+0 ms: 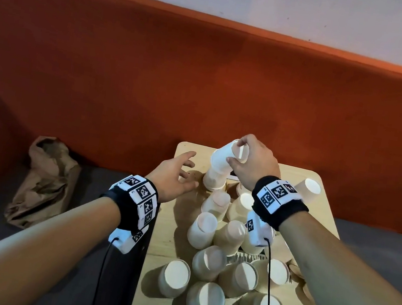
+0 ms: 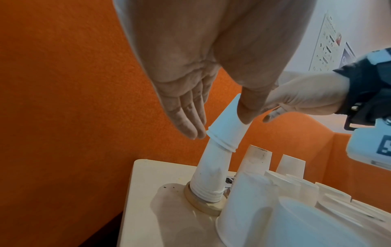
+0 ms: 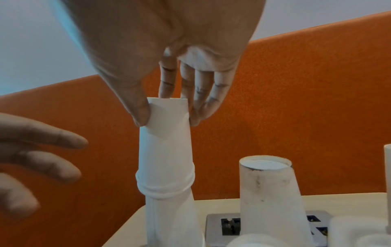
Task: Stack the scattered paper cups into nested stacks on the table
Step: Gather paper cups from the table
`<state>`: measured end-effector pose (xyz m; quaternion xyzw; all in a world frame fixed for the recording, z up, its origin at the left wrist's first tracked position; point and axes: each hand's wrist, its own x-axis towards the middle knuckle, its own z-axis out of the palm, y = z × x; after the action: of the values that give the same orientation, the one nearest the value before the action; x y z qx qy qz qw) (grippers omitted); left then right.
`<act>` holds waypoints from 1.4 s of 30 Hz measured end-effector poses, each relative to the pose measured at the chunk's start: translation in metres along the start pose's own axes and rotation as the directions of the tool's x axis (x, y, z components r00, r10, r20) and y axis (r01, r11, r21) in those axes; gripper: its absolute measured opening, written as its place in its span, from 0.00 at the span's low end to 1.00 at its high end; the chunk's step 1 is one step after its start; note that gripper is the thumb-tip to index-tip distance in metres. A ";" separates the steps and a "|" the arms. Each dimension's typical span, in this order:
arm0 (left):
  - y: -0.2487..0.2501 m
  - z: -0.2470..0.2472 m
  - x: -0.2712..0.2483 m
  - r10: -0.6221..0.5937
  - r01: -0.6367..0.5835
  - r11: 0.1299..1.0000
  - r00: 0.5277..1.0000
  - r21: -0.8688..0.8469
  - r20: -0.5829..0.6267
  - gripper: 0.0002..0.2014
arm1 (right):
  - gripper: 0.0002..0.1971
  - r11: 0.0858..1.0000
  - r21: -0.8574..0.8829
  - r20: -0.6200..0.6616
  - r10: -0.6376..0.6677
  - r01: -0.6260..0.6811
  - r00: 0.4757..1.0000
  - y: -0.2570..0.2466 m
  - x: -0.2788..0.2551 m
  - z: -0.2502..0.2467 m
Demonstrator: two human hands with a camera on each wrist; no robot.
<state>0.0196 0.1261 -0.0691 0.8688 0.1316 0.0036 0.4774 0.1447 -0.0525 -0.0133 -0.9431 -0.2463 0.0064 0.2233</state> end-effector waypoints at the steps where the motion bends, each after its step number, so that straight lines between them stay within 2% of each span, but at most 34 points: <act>1: 0.000 0.001 0.001 -0.001 0.001 1.000 1.000 -0.001 0.003 0.39 | 0.17 1.000 -0.007 0.015 -0.001 0.001 1.000 0.001 0.001 0.003; 9: -0.005 0.011 0.005 -0.006 0.006 1.000 0.999 0.023 0.035 0.36 | 0.17 0.998 -0.059 0.084 -0.020 0.025 0.996 0.004 0.009 0.022; 14: -0.008 0.022 0.003 -0.003 -0.001 0.999 0.997 0.053 0.077 0.22 | 0.18 0.995 -0.099 0.132 -0.016 0.029 0.991 0.006 0.010 0.035; 18: -0.010 0.026 -0.001 -0.009 -0.001 0.995 0.995 0.103 0.098 0.16 | 0.17 0.989 -0.142 0.169 -0.006 0.031 0.986 0.010 0.011 0.045; 25: -0.010 0.029 -0.014 -0.035 0.030 0.994 0.998 0.104 0.048 0.13 | 0.26 0.986 -0.164 0.226 0.022 0.016 0.974 0.016 -0.002 0.045; 28: -0.001 0.028 -0.028 -0.038 0.036 0.992 0.999 0.122 0.014 0.12 | 0.25 0.995 -0.098 0.191 0.002 0.017 0.982 0.015 -0.017 0.030; 31: 0.012 0.026 -0.047 -0.009 0.017 0.993 0.997 0.118 -0.071 0.08 | 0.20 0.999 -0.015 0.158 -0.029 0.032 0.987 0.013 -0.038 0.009; 35: 0.034 0.033 -0.080 0.039 -0.015 0.990 0.984 0.139 -0.171 0.05 | 0.13 0.985 0.165 0.143 -0.065 0.041 0.988 0.019 -0.082 -0.012; 42: 0.076 0.084 -0.131 0.113 -0.090 0.987 0.977 0.132 -0.183 0.06 | 0.10 0.968 0.247 0.133 -0.067 0.033 0.989 0.055 -0.155 -0.023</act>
<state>-0.0784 -0.0125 -0.0366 0.8977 0.1318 0.1029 0.4076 0.0371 -0.1777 -0.0308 -0.8991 -0.2825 0.0974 0.3198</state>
